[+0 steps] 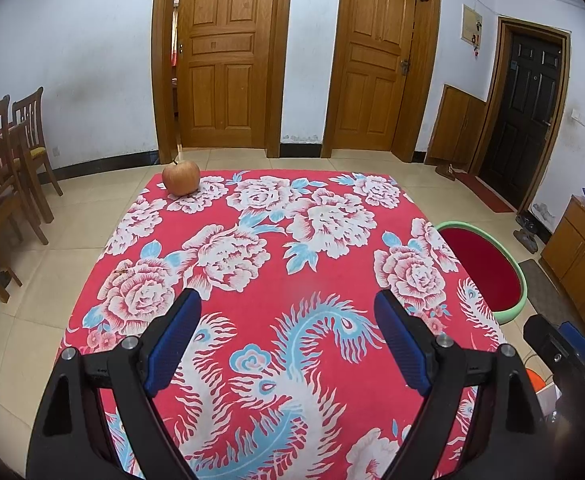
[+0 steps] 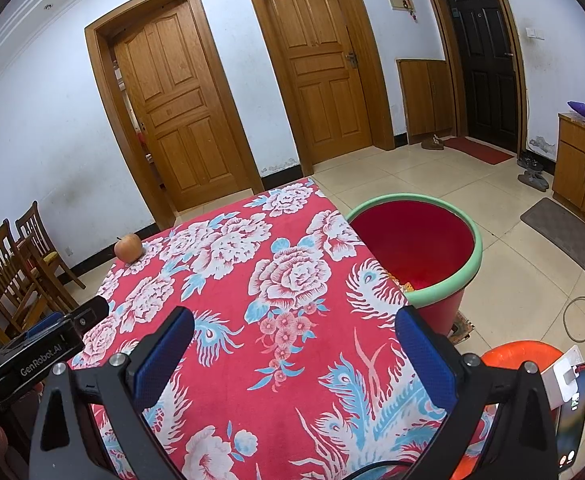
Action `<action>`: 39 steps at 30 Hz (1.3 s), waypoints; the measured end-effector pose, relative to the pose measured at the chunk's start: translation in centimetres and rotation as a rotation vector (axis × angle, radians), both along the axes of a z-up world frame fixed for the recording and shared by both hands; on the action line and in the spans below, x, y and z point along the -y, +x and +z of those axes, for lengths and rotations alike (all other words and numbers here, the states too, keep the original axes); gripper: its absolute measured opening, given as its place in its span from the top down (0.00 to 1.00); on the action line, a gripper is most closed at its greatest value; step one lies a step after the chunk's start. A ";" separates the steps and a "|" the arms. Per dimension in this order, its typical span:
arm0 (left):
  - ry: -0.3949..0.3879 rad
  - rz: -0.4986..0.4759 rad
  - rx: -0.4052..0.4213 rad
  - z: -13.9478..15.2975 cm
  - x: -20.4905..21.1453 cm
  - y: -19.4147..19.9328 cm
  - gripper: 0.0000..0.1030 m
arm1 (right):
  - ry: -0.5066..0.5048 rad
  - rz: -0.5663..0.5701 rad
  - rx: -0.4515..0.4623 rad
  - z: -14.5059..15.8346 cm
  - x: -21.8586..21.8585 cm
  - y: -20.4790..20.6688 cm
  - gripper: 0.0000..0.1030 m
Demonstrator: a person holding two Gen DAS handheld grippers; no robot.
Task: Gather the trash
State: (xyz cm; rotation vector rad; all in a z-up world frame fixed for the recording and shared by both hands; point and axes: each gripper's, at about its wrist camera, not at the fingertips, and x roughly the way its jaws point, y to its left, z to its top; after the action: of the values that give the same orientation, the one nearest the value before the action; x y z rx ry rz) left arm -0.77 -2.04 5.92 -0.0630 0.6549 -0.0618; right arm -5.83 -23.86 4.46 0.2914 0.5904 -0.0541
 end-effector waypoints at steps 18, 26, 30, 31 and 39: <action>-0.001 0.000 -0.001 0.0 0.0 0.0 0.15 | 0.004 0.000 0.000 0.0 0.0 -0.1 0.01; -0.001 0.000 -0.001 -0.1 0.0 -0.2 0.15 | 0.004 0.001 0.000 -0.1 -0.1 -0.2 0.01; -0.001 0.000 -0.001 0.0 0.0 -0.1 0.15 | 0.005 0.001 -0.002 0.0 0.0 0.0 0.01; -0.001 -0.001 -0.001 0.0 0.0 -0.1 0.15 | 0.005 0.001 -0.002 0.0 0.0 0.0 0.01; -0.001 -0.001 -0.002 0.1 0.0 0.0 0.15 | 0.006 0.000 -0.002 0.0 0.0 0.0 0.01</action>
State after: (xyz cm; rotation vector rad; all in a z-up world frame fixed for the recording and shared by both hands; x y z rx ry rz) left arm -0.81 -2.07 5.98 -0.0636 0.6566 -0.0629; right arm -5.80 -23.89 4.44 0.2967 0.5925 -0.0525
